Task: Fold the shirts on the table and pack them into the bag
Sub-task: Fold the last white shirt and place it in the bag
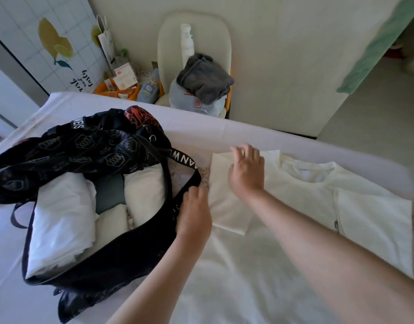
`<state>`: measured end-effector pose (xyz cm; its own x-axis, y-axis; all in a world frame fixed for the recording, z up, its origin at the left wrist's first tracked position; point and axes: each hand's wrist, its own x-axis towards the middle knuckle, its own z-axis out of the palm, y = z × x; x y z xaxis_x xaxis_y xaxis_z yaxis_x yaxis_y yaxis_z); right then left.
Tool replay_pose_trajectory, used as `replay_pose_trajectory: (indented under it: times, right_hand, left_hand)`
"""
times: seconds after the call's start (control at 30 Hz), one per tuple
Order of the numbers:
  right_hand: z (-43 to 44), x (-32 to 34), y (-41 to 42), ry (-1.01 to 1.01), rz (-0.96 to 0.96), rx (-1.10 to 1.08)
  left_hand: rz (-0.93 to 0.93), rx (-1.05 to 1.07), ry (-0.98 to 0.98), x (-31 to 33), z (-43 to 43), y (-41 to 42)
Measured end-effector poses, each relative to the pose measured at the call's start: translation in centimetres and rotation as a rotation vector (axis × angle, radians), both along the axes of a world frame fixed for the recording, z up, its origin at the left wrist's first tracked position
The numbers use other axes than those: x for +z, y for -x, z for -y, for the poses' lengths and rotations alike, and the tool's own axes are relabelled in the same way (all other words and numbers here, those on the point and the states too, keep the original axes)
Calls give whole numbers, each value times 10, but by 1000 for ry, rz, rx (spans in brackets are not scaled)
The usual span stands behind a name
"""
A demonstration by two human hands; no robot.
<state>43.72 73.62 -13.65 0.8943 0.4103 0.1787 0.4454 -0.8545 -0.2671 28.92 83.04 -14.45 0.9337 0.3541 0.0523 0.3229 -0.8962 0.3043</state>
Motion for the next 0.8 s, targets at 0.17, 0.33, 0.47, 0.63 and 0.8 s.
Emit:
replay_pose_trajectory:
  times: [0.17,0.33,0.47,0.63,0.8]
  right_hand:
    - [35,-38,54,174,-285,-35]
    - [65,-43,28,334,-408,159]
    - [73,-25,59,275,-381,147]
    - [92,-17,176,131,-465,121]
    - [106,-19,289,38,-427,96]
  left_hand:
    - [-159,-388,-66,-22,1,-9]
    - [-399,-336,-122,-44,-13,10]
    - [-270,-230,-6,-41,-7,27]
    - [-156,-117,283,-13,1,95]
    - [-139,-104,397,12,10,186]
